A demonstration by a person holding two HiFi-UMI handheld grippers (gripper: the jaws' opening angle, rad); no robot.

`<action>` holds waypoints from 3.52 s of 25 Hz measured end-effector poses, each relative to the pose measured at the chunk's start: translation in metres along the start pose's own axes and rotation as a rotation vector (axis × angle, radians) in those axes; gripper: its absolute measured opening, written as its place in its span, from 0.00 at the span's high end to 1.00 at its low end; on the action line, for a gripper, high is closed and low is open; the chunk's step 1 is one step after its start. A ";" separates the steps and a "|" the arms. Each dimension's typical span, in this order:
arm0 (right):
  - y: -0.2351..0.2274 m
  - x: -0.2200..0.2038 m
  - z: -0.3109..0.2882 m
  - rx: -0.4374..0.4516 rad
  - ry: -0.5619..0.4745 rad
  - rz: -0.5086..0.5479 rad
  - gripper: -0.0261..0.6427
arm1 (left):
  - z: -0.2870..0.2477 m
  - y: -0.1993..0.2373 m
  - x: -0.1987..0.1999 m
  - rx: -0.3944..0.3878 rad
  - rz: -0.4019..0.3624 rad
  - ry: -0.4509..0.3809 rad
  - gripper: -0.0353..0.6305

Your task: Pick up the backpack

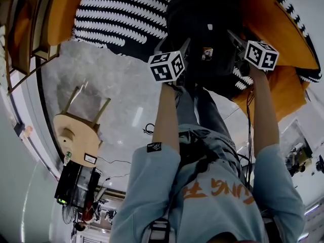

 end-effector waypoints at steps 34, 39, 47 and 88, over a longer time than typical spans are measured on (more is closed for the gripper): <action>0.051 -0.131 0.107 0.084 -0.031 0.027 0.76 | 0.083 -0.069 -0.103 0.009 -0.248 0.052 0.71; 0.055 -0.179 0.148 0.101 -0.068 0.011 0.79 | 0.104 -0.097 -0.123 0.019 -0.389 0.057 0.73; 0.046 -0.179 0.221 0.146 -0.211 0.034 0.80 | 0.144 -0.172 -0.114 0.016 -0.523 -0.064 0.74; 0.027 -0.036 0.547 -0.102 -1.084 0.141 0.82 | 0.258 -0.472 0.054 -0.422 -0.924 -0.578 0.77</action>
Point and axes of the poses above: the fingertips, and each gripper's own axes: z backward along the fingers, y to its left, x out of its top, the point moved 2 cm from there along z, backward along the fingers, and after that the axes turned 10 degrees about y, right-handed, at the moved point
